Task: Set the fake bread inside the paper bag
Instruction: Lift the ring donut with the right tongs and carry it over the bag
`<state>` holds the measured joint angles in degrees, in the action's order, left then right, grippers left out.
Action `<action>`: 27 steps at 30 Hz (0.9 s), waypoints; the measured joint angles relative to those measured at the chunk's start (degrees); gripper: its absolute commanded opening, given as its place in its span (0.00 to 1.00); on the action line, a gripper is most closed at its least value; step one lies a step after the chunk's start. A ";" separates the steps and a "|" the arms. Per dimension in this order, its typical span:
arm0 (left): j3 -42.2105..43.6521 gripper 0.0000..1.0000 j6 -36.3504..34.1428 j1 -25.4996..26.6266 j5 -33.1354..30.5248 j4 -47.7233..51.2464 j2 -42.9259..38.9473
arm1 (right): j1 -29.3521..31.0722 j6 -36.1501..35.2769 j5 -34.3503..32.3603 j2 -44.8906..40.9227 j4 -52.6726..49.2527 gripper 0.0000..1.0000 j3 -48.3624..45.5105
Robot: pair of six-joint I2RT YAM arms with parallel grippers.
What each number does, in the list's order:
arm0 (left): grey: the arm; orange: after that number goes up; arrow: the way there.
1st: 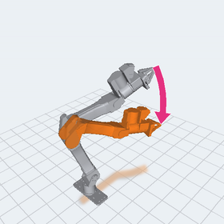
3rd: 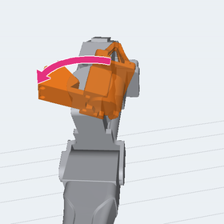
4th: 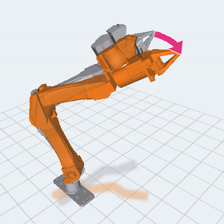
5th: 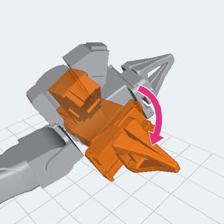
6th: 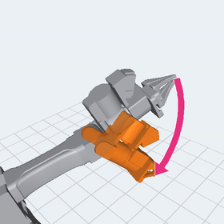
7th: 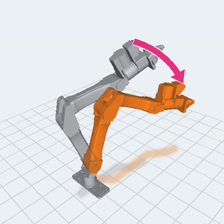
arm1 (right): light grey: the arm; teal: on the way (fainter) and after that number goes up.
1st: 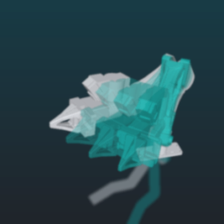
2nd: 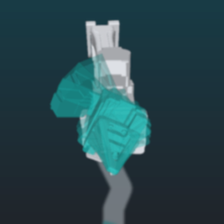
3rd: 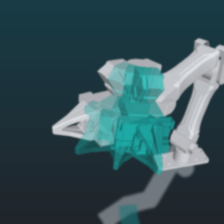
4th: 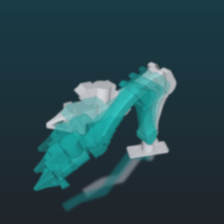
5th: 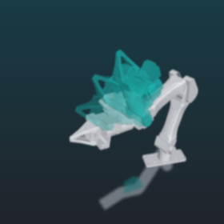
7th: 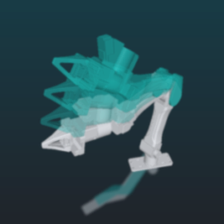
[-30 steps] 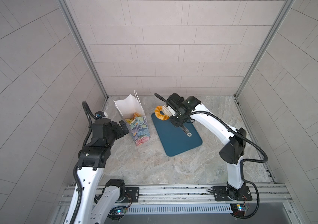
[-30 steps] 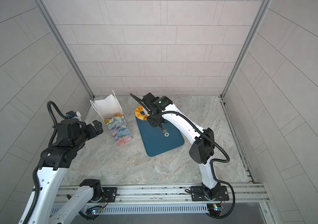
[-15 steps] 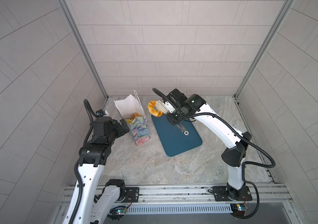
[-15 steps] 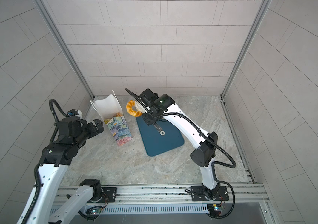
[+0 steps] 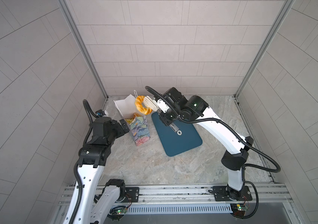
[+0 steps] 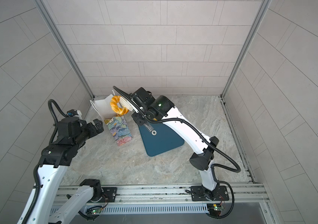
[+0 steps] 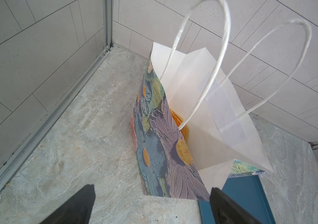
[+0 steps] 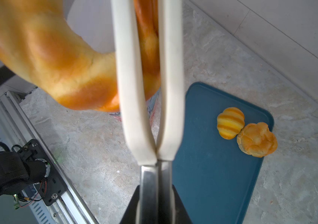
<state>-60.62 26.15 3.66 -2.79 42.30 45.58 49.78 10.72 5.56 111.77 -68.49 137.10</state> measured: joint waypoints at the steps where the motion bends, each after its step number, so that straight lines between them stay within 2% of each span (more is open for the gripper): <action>1: 0.00 1.00 0.00 0.00 0.00 0.00 -0.07 | 0.35 0.00 0.02 0.07 0.15 0.17 1.05; 8: 0.00 1.00 0.00 0.00 0.00 0.02 -0.15 | 1.51 0.15 0.55 3.93 1.44 0.17 9.11; 18: 0.00 1.00 0.00 0.00 -0.04 0.74 -2.60 | 2.16 1.33 2.36 10.95 5.27 0.18 9.57; 27: 0.02 1.00 0.00 0.00 -0.04 0.98 -2.95 | 2.34 2.34 1.62 12.46 6.25 0.19 9.57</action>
<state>-60.60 26.15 3.66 -2.83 43.29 42.63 52.12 13.06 7.18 124.22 -62.24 146.67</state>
